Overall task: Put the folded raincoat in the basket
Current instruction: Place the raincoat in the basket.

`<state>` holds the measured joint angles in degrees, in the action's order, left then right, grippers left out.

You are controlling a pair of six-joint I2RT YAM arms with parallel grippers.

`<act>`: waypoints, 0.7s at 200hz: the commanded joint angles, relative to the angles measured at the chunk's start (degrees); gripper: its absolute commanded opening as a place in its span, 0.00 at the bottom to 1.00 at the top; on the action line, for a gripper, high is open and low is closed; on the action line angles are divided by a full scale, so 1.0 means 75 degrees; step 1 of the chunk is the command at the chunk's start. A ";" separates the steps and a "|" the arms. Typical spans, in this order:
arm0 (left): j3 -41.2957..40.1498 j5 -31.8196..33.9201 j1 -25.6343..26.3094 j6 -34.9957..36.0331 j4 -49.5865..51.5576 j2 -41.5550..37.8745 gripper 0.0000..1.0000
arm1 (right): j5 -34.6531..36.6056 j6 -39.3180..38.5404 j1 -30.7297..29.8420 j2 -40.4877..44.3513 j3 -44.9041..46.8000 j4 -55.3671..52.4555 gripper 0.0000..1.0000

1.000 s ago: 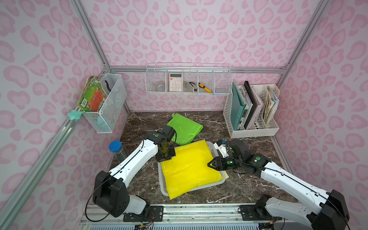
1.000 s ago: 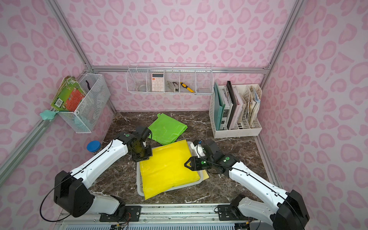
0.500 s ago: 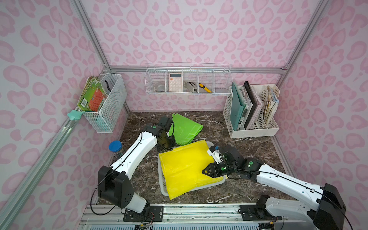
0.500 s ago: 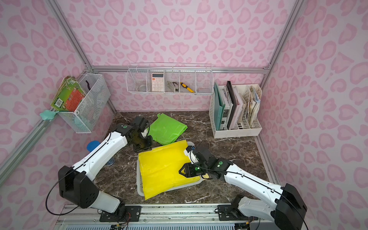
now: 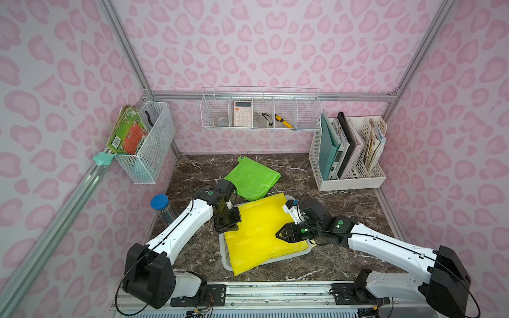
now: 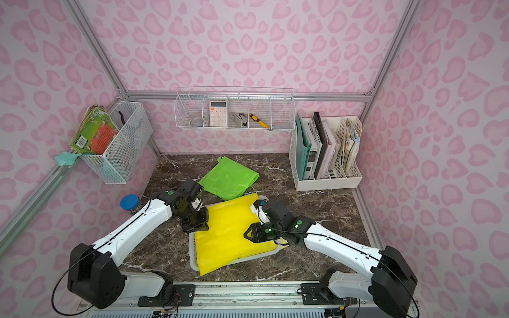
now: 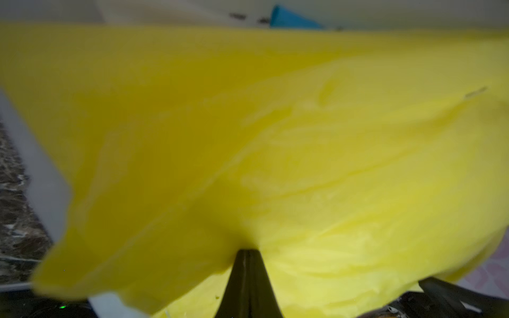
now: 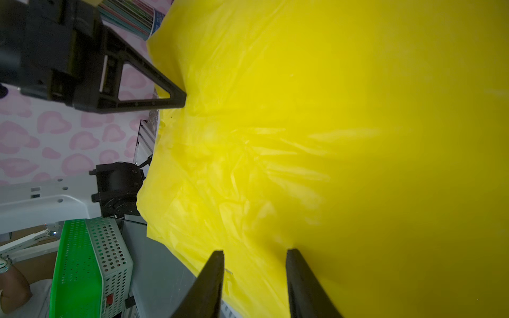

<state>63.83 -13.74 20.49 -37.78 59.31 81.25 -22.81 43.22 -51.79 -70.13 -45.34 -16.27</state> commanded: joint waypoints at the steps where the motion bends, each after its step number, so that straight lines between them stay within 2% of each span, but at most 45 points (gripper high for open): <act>1: 0.0557 0.1063 -0.0049 0.0052 0.0067 0.0641 0.00 | 0.0005 0.0050 -0.0041 -0.0070 0.0131 0.0125 0.41; 25: 0.1122 0.1374 -0.0183 0.0236 0.0086 0.1193 0.00 | 0.0128 0.0114 -0.0137 -0.0054 0.0296 0.0063 0.41; 54: 0.1328 0.0813 -0.0271 0.0391 0.0183 0.1438 0.00 | 0.0163 0.0140 -0.0152 0.0085 0.0462 0.0044 0.41; 87: 0.0674 -0.0346 -0.0258 0.0316 -0.0239 0.0422 0.00 | 0.0469 -0.0055 -0.0071 0.0415 0.0274 -0.0138 0.42; 115: -0.0015 -0.1391 -0.0103 0.0120 -0.0473 -0.0183 0.00 | 0.0430 -0.0079 0.0470 0.0544 0.0307 -0.0083 0.42; 125: -0.0210 -0.1468 0.0115 0.0065 -0.0496 -0.0244 0.01 | 0.0289 -0.0073 0.0706 0.0524 0.0313 -0.0041 0.42; 140: -0.0434 -0.1074 0.0438 -0.0072 -0.0404 -0.0349 0.01 | 0.0122 -0.0033 0.0874 0.0429 0.0295 0.0068 0.41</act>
<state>62.59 -20.23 21.37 -36.51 56.42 79.70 -20.45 43.24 -46.98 -66.28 -42.83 -16.80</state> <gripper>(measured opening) 0.065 0.418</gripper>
